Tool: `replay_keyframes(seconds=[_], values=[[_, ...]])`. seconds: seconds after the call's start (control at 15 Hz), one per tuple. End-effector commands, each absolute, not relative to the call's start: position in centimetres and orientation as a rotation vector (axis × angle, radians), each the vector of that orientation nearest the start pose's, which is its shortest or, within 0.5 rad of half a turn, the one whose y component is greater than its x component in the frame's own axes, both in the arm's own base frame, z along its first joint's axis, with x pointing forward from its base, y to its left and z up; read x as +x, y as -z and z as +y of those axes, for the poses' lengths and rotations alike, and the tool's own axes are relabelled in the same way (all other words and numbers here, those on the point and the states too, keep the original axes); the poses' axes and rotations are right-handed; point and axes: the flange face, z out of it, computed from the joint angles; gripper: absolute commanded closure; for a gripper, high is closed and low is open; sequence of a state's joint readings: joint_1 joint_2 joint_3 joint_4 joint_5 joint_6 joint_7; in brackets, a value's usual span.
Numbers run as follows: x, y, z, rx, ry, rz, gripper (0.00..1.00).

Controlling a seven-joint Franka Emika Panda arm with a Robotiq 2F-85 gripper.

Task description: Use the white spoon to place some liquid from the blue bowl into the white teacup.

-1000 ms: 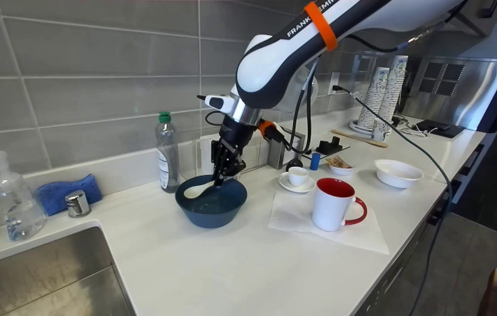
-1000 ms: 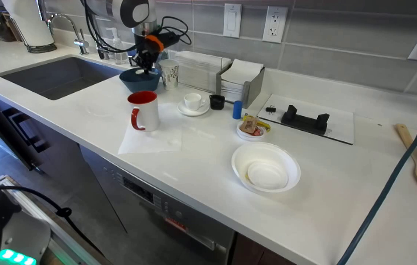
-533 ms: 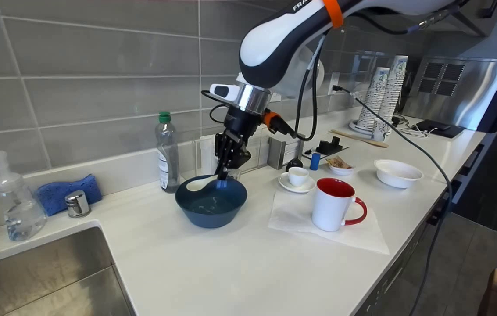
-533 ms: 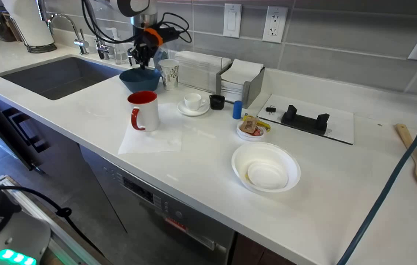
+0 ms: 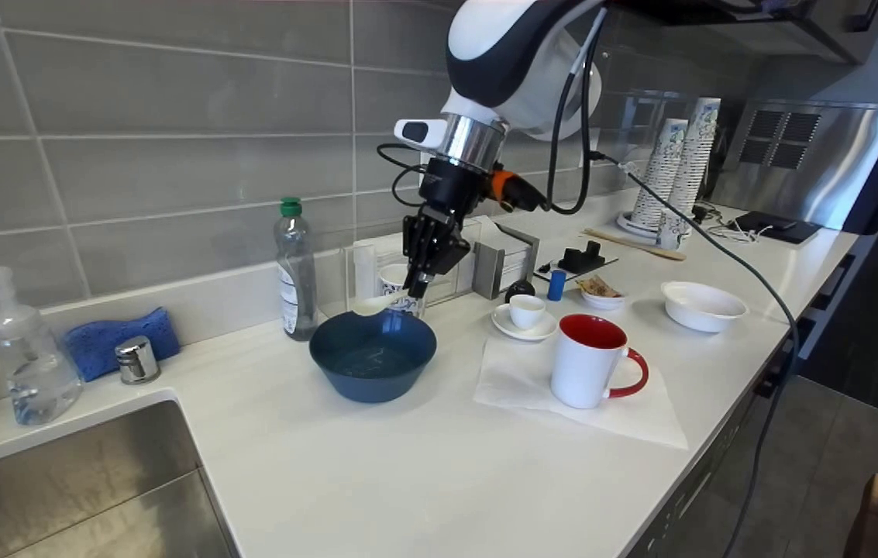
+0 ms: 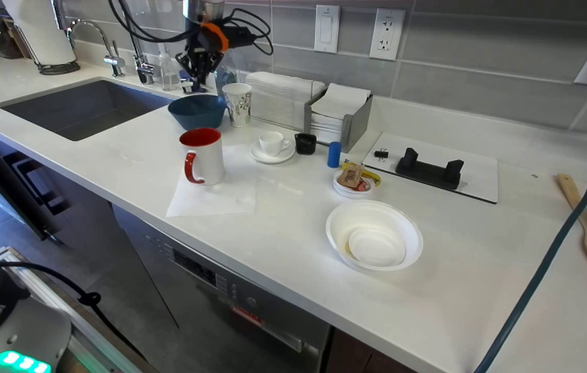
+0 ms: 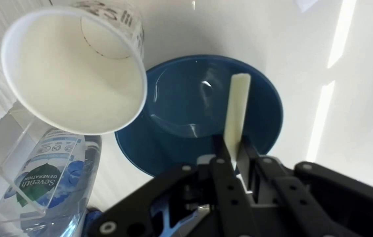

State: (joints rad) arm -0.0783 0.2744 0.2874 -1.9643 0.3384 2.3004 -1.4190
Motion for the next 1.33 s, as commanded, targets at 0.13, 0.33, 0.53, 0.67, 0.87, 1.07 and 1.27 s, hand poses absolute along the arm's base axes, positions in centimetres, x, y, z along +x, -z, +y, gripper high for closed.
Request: replay_keyframes(seconds=[0.13,0.33,0.53,0.67,0.87,1.07,1.27], values=[[55.9,-36.5,9.1,-2.237,0.364,-1.805,0.97],[53.9,-37.2,6.9,-2.269,0.398,-1.770,0.97],[51.7,-37.8,4.3,-2.323,0.435,-1.710,0.97],[50.2,-38.1,2.3,-2.379,0.445,-1.652,0.97],[48.2,-38.1,-0.9,-2.478,0.453,-1.553,0.97],[47.1,-37.5,-3.6,-2.579,0.470,-1.459,0.97],[46.1,-36.3,-5.5,-2.642,0.473,-1.365,0.97]])
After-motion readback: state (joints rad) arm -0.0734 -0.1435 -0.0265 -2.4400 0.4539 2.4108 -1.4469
